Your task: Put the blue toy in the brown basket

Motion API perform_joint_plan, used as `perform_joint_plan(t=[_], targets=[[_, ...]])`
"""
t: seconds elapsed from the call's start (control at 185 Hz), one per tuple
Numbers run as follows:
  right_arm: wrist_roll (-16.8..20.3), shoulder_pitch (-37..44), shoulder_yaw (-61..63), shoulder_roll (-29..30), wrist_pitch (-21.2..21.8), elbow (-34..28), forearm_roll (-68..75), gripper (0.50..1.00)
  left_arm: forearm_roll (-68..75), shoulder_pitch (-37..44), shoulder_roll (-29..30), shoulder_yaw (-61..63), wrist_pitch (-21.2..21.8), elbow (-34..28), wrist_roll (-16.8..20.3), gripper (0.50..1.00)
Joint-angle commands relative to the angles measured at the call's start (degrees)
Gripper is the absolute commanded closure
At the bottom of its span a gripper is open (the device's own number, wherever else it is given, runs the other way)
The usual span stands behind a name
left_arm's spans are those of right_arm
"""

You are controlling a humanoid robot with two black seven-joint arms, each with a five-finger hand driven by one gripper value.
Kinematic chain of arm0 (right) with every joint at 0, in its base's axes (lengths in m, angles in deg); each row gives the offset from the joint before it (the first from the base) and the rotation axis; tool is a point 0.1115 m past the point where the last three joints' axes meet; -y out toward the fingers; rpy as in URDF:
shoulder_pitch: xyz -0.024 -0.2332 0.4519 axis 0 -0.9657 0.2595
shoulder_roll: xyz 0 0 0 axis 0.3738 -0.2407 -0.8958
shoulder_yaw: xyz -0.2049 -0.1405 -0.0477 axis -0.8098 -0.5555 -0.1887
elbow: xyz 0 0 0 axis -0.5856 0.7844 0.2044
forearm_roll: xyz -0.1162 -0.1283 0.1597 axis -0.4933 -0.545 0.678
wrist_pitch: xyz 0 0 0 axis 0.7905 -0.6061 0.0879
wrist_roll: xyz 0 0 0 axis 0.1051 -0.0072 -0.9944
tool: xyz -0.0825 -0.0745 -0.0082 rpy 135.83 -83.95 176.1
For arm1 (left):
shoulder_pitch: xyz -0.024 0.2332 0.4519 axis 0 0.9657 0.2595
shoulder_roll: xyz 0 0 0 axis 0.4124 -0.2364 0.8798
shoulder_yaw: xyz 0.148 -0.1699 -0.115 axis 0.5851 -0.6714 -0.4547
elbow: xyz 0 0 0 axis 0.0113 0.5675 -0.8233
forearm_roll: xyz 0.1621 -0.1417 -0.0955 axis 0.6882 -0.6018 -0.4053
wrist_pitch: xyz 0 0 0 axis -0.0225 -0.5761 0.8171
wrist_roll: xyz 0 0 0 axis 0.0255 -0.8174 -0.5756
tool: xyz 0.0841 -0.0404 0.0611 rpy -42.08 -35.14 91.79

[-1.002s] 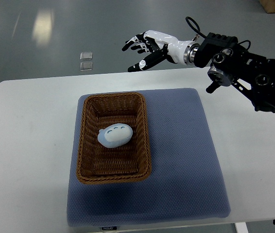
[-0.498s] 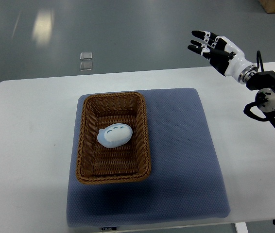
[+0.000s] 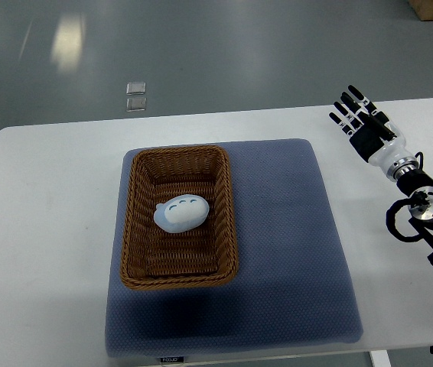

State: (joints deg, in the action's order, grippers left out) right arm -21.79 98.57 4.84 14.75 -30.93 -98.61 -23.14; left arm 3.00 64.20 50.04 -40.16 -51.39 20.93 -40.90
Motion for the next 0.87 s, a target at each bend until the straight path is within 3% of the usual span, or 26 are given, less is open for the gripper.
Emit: perform_joint_plan(t=[0.0, 0.303, 0.866], targets=[[0.0, -0.9, -0.1, 0.5, 2.1, 1.0, 3.5, 0.591, 0.0, 0.0, 0.0, 0.0, 0.0, 0.0, 0.0, 0.500], [0.0, -1.6, -0.1, 1.9, 8.2, 1.0, 4.0, 0.591, 0.0, 0.0, 0.0, 0.0, 0.0, 0.0, 0.0, 0.500], [0.1, -0.6, -1.1, 3.3, 8.2, 0.9, 3.0, 0.589, 0.0, 0.0, 0.0, 0.0, 0.0, 0.0, 0.0, 0.500]])
